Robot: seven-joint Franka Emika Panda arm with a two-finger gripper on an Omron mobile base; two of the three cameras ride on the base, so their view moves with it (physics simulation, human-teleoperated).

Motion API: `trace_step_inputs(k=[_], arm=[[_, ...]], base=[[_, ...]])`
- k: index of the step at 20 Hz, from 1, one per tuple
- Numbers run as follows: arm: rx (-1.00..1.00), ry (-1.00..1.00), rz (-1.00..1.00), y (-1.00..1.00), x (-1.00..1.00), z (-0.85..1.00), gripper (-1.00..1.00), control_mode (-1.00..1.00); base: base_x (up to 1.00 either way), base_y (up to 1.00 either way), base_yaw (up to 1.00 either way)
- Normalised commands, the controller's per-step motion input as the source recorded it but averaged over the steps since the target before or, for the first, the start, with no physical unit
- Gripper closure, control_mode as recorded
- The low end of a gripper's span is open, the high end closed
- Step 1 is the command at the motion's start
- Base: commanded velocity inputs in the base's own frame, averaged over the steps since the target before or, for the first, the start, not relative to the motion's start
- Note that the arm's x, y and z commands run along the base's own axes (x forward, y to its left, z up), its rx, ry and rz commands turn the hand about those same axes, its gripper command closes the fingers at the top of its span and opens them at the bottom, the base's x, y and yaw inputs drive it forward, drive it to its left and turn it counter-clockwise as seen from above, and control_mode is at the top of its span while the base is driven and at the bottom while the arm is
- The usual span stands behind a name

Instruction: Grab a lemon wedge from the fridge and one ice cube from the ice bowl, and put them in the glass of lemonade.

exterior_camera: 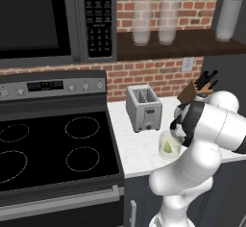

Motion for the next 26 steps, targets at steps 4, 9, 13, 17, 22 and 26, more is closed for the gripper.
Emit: trace_step_inputs(k=[4,9,13,17,22,26], arm=[[0.0,0.0,0.0,0.0,0.0,-0.25,-1.0,-1.0],[0.0,-0.01,0.0,0.0,-0.03,-0.26,-1.0,-1.0],[0.0,-0.03,0.0,0.0,-0.34,0.0,-1.0,-1.0],[0.0,0.0,0.0,0.0,-0.21,0.0,-1.0,-1.0],[0.0,0.0,0.0,0.0,-0.07,0.0,-1.0,-1.0],[0.0,0.01,0.0,0.06,0.08,0.0,-1.0,-1.0]], base=[[0.0,0.0,0.0],[0.0,0.0,0.0],[0.0,0.0,0.0],[0.0,0.0,0.0],[0.0,0.0,0.0],[0.0,0.0,0.0]])
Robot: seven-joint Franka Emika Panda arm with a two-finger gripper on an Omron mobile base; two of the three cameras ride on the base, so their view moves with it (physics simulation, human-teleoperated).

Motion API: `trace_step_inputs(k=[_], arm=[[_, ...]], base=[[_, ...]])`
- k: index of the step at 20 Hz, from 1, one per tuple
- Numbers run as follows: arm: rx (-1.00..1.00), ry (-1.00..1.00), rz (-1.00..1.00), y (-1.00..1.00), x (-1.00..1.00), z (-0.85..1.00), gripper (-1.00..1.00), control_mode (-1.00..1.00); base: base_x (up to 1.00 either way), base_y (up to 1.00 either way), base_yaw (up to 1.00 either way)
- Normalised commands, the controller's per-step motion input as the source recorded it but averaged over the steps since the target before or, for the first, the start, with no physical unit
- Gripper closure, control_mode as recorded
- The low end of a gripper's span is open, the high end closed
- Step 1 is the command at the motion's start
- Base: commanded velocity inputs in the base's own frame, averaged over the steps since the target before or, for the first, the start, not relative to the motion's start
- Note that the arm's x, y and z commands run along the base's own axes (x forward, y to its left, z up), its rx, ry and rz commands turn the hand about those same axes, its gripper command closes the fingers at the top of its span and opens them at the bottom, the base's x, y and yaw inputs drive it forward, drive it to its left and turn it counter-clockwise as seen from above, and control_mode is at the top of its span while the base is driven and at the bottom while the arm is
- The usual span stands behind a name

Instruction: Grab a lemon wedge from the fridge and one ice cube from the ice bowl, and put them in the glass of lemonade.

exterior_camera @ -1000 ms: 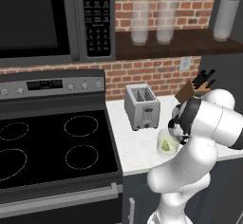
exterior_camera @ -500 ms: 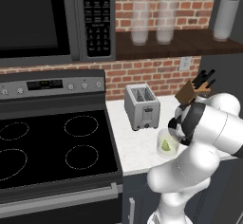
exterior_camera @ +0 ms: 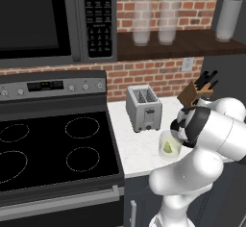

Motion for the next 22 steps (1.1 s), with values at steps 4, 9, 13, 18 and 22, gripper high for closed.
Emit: trace_step_inputs(k=[4,9,13,18,22], arm=[[0.0,0.01,0.0,0.01,0.08,0.0,-1.0,-1.0],[0.0,0.0,0.0,0.0,0.05,0.0,-1.0,-1.0],[0.0,0.0,0.0,0.0,0.07,0.0,-1.0,-1.0],[0.0,0.0,0.0,0.0,0.0,0.0,-1.0,-1.0],[0.0,0.0,0.0,0.0,0.16,0.0,-1.0,-1.0]], base=[[0.0,0.0,0.0],[0.0,0.0,0.0],[0.0,0.0,0.0],[0.0,0.0,0.0],[0.0,0.0,0.0]])
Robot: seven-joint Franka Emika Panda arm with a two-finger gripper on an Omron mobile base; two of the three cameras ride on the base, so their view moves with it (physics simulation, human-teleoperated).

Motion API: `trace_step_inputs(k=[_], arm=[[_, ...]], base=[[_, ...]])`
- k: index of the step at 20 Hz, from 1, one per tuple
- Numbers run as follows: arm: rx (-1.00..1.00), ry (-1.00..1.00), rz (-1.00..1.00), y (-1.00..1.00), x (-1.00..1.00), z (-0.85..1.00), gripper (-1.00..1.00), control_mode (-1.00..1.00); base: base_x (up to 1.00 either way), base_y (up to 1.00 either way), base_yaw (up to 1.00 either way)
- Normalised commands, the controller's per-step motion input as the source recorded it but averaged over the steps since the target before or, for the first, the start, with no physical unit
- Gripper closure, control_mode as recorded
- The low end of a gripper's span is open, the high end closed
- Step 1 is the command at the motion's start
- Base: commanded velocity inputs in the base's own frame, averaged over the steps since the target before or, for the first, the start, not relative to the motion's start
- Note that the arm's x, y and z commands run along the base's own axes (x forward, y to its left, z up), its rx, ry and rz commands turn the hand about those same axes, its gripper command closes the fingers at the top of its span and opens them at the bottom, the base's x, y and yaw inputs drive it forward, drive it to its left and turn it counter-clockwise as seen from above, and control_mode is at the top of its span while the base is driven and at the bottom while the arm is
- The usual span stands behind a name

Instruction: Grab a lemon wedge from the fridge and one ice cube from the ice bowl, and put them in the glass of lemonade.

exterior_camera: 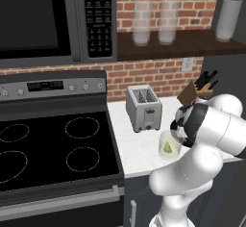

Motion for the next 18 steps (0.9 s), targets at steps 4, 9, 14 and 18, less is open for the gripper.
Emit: trace_step_inputs(k=[4,9,14,18], arm=[[0.0,0.0,0.0,0.0,0.01,0.0,-1.0,-1.0],[0.0,0.0,0.0,0.0,0.0,-0.08,-1.0,-1.0],[0.0,0.0,0.0,0.0,0.0,-0.15,-1.0,-1.0],[0.0,0.0,0.0,0.0,0.0,-0.01,-1.0,-1.0]], base=[[0.0,0.0,0.0],[0.0,0.0,0.0],[0.0,0.0,0.0],[0.0,0.0,0.0]])
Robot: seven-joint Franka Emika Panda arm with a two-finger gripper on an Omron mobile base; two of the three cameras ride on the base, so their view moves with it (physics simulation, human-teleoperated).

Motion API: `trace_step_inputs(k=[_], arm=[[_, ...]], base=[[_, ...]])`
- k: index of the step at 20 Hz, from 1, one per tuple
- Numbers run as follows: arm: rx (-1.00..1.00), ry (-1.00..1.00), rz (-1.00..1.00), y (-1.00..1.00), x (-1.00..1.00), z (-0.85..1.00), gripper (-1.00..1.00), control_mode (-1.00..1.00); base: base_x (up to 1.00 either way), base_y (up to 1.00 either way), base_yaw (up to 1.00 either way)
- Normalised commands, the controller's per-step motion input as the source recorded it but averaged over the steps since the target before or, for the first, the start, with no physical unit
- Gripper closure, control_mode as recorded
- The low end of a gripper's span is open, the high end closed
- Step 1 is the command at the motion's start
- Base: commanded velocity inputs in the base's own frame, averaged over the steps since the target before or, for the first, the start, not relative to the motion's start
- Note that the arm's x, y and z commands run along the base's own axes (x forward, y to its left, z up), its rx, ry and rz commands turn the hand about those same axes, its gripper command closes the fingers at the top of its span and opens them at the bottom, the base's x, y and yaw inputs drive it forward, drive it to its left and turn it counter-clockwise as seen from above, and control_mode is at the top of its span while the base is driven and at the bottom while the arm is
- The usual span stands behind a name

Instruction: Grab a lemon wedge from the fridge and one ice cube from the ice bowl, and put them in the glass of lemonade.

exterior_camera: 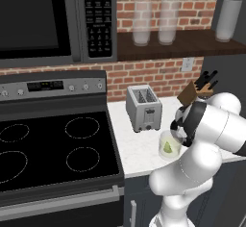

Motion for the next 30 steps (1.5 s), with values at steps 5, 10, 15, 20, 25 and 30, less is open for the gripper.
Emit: trace_step_inputs(k=[5,10,15,20,25,30], arm=[[0.0,0.0,0.0,0.0,0.0,0.0,1.0,-1.0],[0.0,0.0,0.0,0.0,0.0,0.0,1.0,-1.0],[0.0,0.0,0.0,0.0,0.0,0.0,1.0,-1.0],[0.0,0.0,0.0,-0.02,0.01,0.0,1.0,-1.0],[0.04,-0.05,0.0,-0.19,0.0,0.19,1.0,-1.0],[0.13,-0.13,0.0,-0.12,-0.04,0.47,1.0,-1.0]], base=[[0.0,0.0,0.0],[0.0,0.0,0.0],[0.0,0.0,0.0],[0.0,0.0,0.0],[0.0,0.0,0.0],[0.0,0.0,0.0]])
